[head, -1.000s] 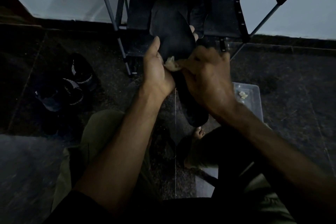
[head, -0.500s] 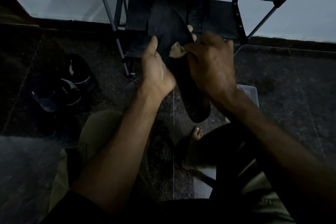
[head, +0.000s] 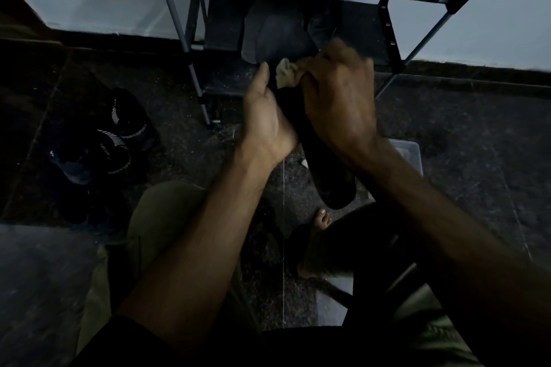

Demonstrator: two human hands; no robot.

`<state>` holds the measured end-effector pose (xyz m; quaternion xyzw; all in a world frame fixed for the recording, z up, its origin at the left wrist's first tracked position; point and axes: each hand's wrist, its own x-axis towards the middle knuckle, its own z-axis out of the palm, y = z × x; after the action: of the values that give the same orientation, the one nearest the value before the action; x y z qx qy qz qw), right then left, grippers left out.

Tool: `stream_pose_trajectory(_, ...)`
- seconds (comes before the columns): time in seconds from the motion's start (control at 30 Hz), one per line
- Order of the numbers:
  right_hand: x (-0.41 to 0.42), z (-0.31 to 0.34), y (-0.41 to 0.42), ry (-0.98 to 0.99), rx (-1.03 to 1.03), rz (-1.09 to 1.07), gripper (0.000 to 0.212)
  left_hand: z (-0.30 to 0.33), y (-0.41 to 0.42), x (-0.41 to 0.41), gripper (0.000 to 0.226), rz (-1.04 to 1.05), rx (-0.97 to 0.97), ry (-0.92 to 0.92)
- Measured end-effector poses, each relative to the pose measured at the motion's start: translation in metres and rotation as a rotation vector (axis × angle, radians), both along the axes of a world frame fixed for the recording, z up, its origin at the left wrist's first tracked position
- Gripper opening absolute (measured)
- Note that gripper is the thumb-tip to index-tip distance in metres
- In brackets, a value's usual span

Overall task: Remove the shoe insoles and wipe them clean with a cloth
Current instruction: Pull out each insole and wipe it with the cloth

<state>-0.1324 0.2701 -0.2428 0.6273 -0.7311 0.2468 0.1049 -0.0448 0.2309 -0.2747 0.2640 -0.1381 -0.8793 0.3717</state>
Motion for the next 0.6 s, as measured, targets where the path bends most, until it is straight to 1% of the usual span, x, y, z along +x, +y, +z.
stream_pose_trajectory(0.1,0.017,-0.008,0.011,-0.025,0.037,0.103,0.028,-0.006,-0.005,0.007,0.060,-0.017,0.017,0.054)
stream_pose_trajectory(0.17,0.025,-0.013,0.021,0.013,0.052,0.145,0.024,-0.010,-0.006,0.008,0.063,-0.025,0.034,0.049)
stream_pose_trajectory(0.2,0.023,-0.012,0.022,0.031,0.057,0.146,0.025,-0.008,-0.005,0.008,0.063,-0.030,0.030,0.043)
stream_pose_trajectory(0.33,0.000,0.000,0.001,0.075,-0.007,0.039,0.036,0.002,0.001,0.003,0.052,-0.014,-0.018,0.000)
stream_pose_trajectory(0.43,-0.010,0.004,-0.008,0.043,-0.021,-0.052,0.038,0.005,0.003,0.001,0.048,-0.017,-0.041,-0.038)
stream_pose_trajectory(0.5,0.001,-0.003,0.001,0.011,-0.022,0.003,0.035,0.002,0.001,0.004,0.052,-0.007,-0.025,0.000)
stream_pose_trajectory(0.6,0.025,-0.014,0.022,0.012,-0.006,0.154,0.022,-0.005,-0.003,0.010,0.063,-0.031,0.004,0.024)
